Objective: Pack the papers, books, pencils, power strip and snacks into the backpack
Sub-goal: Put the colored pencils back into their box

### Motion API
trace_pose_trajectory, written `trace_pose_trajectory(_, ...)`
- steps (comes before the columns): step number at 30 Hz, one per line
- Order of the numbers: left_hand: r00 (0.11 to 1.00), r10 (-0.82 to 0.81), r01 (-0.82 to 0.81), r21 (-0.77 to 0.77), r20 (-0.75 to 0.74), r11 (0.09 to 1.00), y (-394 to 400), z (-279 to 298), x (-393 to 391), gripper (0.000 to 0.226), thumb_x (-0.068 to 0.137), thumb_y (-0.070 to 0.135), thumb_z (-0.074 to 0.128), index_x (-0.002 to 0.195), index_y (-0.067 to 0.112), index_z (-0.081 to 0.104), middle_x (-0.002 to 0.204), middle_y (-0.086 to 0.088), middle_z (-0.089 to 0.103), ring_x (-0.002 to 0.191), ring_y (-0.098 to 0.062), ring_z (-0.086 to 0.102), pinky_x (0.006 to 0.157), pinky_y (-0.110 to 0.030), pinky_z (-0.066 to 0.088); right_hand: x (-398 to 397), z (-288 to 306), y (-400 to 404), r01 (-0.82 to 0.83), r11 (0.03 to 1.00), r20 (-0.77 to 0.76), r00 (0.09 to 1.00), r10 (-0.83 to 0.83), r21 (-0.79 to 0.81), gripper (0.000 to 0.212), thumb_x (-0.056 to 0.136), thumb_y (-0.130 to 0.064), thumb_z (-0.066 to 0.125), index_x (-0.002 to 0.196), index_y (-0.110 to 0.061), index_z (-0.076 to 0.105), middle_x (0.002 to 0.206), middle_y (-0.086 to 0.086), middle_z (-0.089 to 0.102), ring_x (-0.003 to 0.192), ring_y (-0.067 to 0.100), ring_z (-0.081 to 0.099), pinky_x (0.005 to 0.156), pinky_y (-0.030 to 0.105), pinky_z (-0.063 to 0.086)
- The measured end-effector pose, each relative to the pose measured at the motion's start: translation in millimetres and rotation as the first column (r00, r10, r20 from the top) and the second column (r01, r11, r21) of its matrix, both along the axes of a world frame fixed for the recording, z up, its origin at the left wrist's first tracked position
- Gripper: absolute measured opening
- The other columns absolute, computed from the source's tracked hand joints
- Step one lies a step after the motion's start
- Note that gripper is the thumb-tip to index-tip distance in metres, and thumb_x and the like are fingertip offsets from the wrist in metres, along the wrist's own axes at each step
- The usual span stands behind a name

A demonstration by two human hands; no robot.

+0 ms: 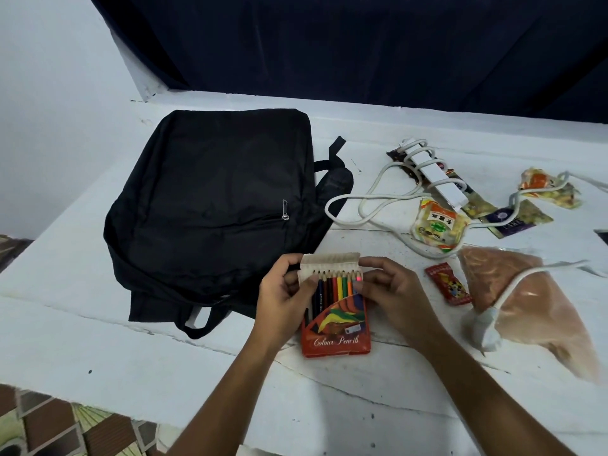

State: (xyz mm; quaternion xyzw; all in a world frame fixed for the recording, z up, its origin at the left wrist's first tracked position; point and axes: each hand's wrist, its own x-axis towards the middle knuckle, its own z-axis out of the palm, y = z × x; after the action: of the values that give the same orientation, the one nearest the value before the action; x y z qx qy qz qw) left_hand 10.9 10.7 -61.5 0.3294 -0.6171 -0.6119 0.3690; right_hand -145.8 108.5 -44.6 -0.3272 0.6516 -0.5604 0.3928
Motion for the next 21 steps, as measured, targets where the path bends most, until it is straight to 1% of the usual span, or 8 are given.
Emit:
trace_pose_trajectory(4,1.000,-0.020,0.021,0.041,-0.023,0.999,-1,-3,0,0.020,0.088,0.006,0.060,0.105,0.016,0.061,0.084,-0.012,0.074,0.084,-0.027,0.070,0.077,-0.049,0.056,10,-10,6,0.075,0.994,-0.124,0.989,-0.085,-0.083,0.025,0.087,-0.001,0.063,0.104,-0.019,0.062,0.078,-0.004,0.074,0.082,0.012,0.072,0.060,0.023,0.056)
trace_pose_trajectory(7,0.998,-0.047,0.049,0.066,-0.030,0.997,-1,-4,0,0.027,0.081,0.007,0.054,0.106,0.013,0.060,0.087,-0.014,0.073,0.087,-0.029,0.069,0.079,-0.054,0.054,11,-14,6,0.102,0.988,-0.139,0.983,-0.117,-0.115,0.025,0.087,0.000,0.063,0.104,-0.018,0.062,0.077,-0.003,0.073,0.079,0.012,0.071,0.060,0.023,0.056)
trace_pose_trajectory(10,0.998,-0.063,0.063,0.041,-0.007,0.997,-1,-3,0,0.028,0.079,0.005,0.052,0.105,0.010,0.060,0.086,-0.012,0.073,0.086,-0.026,0.069,0.078,-0.050,0.055,10,-15,5,0.121,0.985,-0.157,0.978,-0.140,-0.122,0.022,0.088,-0.004,0.064,0.104,-0.018,0.063,0.075,0.004,0.072,0.076,0.014,0.071,0.060,0.024,0.056)
trace_pose_trajectory(13,0.997,-0.076,0.076,0.028,0.003,0.997,0,-2,1,0.026,0.080,0.006,0.052,0.104,0.010,0.060,0.083,-0.007,0.073,0.079,-0.018,0.069,0.071,-0.040,0.056,10,-15,6,0.128,0.985,-0.125,0.982,-0.142,-0.118,0.019,0.090,-0.008,0.062,0.104,-0.020,0.063,0.077,0.010,0.071,0.081,0.019,0.072,0.062,0.033,0.059)
trace_pose_trajectory(14,0.997,-0.077,0.077,0.032,0.002,0.997,0,-2,1,0.025,0.080,0.006,0.052,0.104,0.011,0.060,0.082,-0.007,0.073,0.078,-0.018,0.069,0.070,-0.040,0.056,11,-15,6,0.130,0.985,-0.117,0.983,-0.144,-0.115,0.018,0.090,-0.008,0.061,0.103,-0.021,0.063,0.077,0.012,0.070,0.082,0.020,0.072,0.062,0.034,0.059)
trace_pose_trajectory(16,0.997,-0.077,0.077,0.031,-0.003,0.997,1,-1,1,0.022,0.082,0.005,0.057,0.103,0.011,0.060,0.084,-0.010,0.073,0.083,-0.026,0.069,0.074,-0.047,0.056,12,-13,7,0.132,0.985,-0.114,0.983,-0.145,-0.114,0.019,0.091,-0.008,0.060,0.099,-0.025,0.063,0.078,0.015,0.069,0.083,0.020,0.071,0.061,0.032,0.059)
trace_pose_trajectory(18,0.997,-0.074,0.074,0.001,0.014,0.997,1,-1,2,0.023,0.086,-0.003,0.061,0.103,0.012,0.060,0.085,-0.011,0.073,0.084,-0.028,0.069,0.076,-0.052,0.055,12,-11,7,0.131,0.984,-0.129,0.981,-0.146,-0.117,0.020,0.091,-0.009,0.060,0.097,-0.027,0.063,0.078,0.018,0.068,0.083,0.021,0.071,0.060,0.033,0.059)
trace_pose_trajectory(21,0.996,-0.076,0.077,-0.018,0.046,0.997,0,-1,2,0.028,0.086,-0.011,0.060,0.103,0.012,0.060,0.087,-0.010,0.073,0.085,-0.027,0.070,0.076,-0.048,0.057,13,-10,6,0.131,0.985,-0.111,0.983,-0.143,-0.109,0.020,0.091,-0.009,0.059,0.097,-0.028,0.062,0.078,0.014,0.069,0.085,0.018,0.071,0.057,0.028,0.058)
